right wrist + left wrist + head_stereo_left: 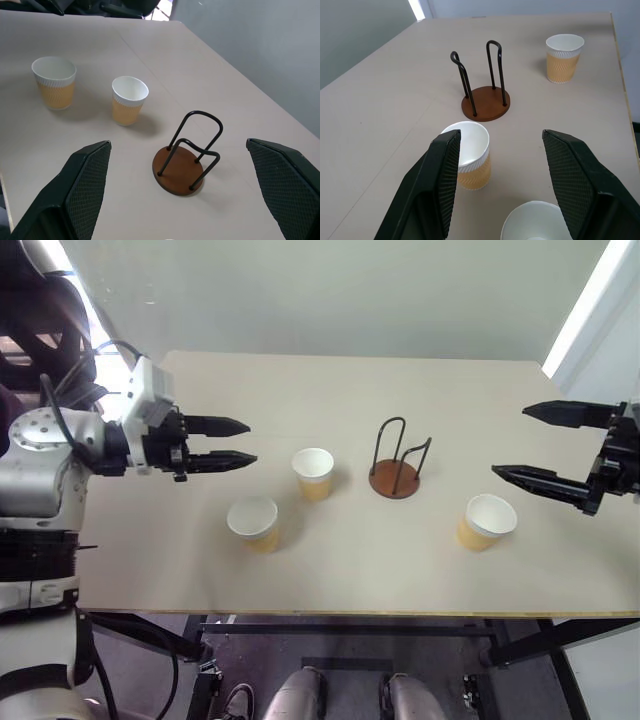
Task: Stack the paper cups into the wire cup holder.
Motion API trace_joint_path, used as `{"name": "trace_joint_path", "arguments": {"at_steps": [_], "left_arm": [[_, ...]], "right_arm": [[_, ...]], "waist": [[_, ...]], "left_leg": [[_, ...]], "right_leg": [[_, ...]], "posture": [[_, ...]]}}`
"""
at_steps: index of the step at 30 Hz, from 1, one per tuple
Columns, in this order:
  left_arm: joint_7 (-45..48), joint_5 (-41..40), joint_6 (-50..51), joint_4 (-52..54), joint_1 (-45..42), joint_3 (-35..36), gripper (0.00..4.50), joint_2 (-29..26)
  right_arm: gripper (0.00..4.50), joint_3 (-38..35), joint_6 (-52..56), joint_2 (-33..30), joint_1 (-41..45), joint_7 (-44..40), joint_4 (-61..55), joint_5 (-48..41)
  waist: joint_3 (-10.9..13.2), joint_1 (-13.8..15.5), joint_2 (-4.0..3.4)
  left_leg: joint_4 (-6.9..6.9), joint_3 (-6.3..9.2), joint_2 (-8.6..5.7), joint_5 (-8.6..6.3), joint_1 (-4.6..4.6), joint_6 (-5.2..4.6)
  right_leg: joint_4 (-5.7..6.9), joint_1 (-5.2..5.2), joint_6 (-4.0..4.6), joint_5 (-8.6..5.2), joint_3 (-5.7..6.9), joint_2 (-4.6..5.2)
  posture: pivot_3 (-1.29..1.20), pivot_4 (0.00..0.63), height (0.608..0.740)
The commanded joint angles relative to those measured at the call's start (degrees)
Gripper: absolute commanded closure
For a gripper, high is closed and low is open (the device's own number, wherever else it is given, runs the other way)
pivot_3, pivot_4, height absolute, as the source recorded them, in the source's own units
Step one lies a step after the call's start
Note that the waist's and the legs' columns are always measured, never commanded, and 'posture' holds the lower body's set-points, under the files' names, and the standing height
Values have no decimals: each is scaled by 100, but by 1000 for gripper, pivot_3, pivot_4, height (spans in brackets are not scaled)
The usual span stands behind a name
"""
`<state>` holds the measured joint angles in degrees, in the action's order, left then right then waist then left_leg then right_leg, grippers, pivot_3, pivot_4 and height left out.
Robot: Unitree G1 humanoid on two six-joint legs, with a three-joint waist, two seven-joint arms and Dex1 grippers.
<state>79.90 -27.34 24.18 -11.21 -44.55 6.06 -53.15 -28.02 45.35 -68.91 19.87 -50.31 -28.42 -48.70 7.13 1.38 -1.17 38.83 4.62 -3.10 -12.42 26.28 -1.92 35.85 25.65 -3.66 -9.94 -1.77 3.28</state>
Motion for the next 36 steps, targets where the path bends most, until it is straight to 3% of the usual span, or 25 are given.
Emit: {"name": "trace_joint_path", "arguments": {"at_steps": [1,11,15,23,30,36], "left_arm": [[33,-41,-33,63,-141,92,1736,-73],[121,-6,-79,16,-294,64,1736,-121],[284,0,-136,-110,-302,169,1736,-296],[374,109,-262,-363,-421,-84,1736,-165],[466,186,-298,-503,-598,-177,1736,-75],[497,208,-266,-432,-571,-171,1736,-61]], "right_arm": [[0,-206,-20,-36,111,55,-65,-20],[0,-270,124,-23,108,90,-126,-167],[0,-56,407,132,347,468,-301,-529],[0,1129,1114,1452,932,2624,-1053,-1170],[0,2432,1826,3054,1205,4449,-849,-567],[0,2922,2122,3957,1113,5078,-393,-30]], "waist": [[0,0,0],[0,0,0],[0,-18,0],[3,-41,6],[3,-49,18],[1,-44,22]], "left_leg": [[0,0,0,0,0,1],[-1,0,0,-1,1,1],[-2,-1,0,-1,0,1],[-33,-1,1,43,-16,-48],[-44,-1,1,58,-19,-61],[-57,-1,5,59,-20,-58]], "right_leg": [[0,0,0,0,0,0],[0,0,0,0,0,0],[0,3,0,0,-2,0],[1,2,0,2,-3,-2],[0,7,-28,35,1,0],[-1,13,-28,40,7,1]], "posture": [[0,150,740],[0,150,740],[0,150,740],[0,150,740],[0,150,740],[0,150,740]]}}
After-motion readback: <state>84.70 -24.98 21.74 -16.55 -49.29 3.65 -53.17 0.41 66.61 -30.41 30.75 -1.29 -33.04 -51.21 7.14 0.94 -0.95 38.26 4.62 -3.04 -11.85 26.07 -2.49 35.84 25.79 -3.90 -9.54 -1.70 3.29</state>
